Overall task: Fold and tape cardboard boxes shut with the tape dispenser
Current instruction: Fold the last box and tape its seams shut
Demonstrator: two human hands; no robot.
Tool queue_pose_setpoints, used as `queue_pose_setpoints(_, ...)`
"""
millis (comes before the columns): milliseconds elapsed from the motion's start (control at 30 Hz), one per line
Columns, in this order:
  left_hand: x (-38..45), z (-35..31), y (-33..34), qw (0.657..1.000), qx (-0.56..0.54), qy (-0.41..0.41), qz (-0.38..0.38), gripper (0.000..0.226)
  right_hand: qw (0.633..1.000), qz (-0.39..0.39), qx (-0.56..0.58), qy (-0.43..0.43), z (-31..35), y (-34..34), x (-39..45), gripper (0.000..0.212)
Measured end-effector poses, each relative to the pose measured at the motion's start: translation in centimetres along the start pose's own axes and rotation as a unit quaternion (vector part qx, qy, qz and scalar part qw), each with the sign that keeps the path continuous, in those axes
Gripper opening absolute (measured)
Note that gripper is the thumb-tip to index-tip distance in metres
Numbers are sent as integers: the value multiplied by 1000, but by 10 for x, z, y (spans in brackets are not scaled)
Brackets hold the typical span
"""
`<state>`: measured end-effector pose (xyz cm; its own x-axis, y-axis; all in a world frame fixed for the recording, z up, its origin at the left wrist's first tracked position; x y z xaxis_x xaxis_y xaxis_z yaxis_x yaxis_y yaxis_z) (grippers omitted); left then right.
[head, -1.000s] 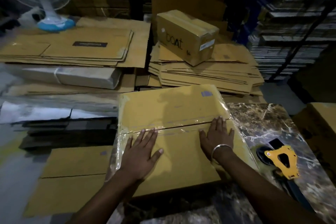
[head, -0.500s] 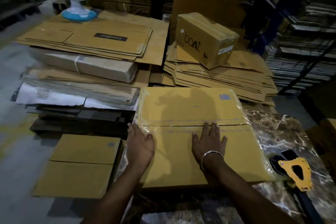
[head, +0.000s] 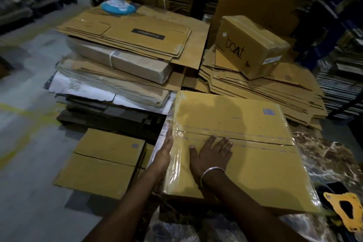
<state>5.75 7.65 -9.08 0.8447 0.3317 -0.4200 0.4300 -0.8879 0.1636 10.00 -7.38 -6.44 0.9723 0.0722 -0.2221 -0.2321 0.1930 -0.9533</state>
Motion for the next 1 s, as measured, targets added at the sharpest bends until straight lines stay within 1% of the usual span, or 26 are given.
queue_pose_setpoints(33,-2,2,-1,1000,-22,-8,-10,38,1000,4,0,-9,3,2,-4,93)
queue_pose_setpoints(100,0,6,-1,999,-36,5,-19,33,1000,5,-5,-25,4,4,-8,93)
queue_pose_setpoints(167,1,6,0,999,-52,6,13,34,999,0,-12,-38,2,3,-11,91)
queue_pose_setpoints(267,-5,8,-5,998,-35,15,54,38,998,-5,-8,-68,3,0,-13,86)
queue_pose_setpoints(333,-17,11,-10,997,-46,4,67,39,989,-15,-11,-149,11,0,-18,80)
queue_pose_setpoints(400,-37,16,-18,997,-47,-10,60,41,970,-32,-32,-240,19,1,-24,83)
queue_pose_setpoints(433,-44,23,-24,997,-55,-17,48,43,964,-43,-36,-260,20,2,-26,86)
queue_pose_setpoints(467,-53,28,-29,997,-62,-17,29,47,963,-51,-33,-261,20,2,-26,88)
queue_pose_setpoints(533,-63,41,-32,997,-78,1,6,53,972,-46,-26,-231,17,1,-23,91)
queue_pose_setpoints(633,-67,58,-27,996,-86,6,-32,46,975,-29,-19,-218,17,2,-22,93)
queue_pose_setpoints(667,-67,58,-24,996,-83,2,-33,45,975,-28,-16,-219,17,2,-23,93)
queue_pose_setpoints(733,-62,60,-24,999,-37,11,-33,55,977,-31,-8,-212,16,2,-24,91)
queue_pose_setpoints(800,-61,55,-28,995,54,46,-72,61,981,-35,-9,-191,13,1,-24,87)
queue_pose_setpoints(833,-61,49,-31,986,108,74,-100,64,983,-35,-10,-180,12,0,-23,82)
queue_pose_setpoints(900,-59,42,-38,958,224,127,-129,66,986,-26,-3,-165,10,0,-23,77)
queue_pose_setpoints(933,-54,40,-41,949,246,141,-134,63,986,-22,1,-163,10,0,-23,76)
queue_pose_setpoints(967,-47,36,-43,951,239,145,-134,60,986,-21,4,-163,10,0,-23,76)
queue_pose_setpoints(1000,-37,31,-45,959,206,147,-131,58,986,-23,7,-163,10,0,-23,76)
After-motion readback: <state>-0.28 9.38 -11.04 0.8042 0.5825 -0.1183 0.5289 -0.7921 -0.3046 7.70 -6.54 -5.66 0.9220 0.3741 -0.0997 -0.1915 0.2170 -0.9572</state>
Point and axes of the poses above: each hand's wrist, its own x-axis towards the middle knuckle, its own y-axis out of the palm, z = x × y, the point moved 4 cm from there along x, towards the middle knuckle, and after that the axes turned 2 degrees about -z, right-handed, at the moved point
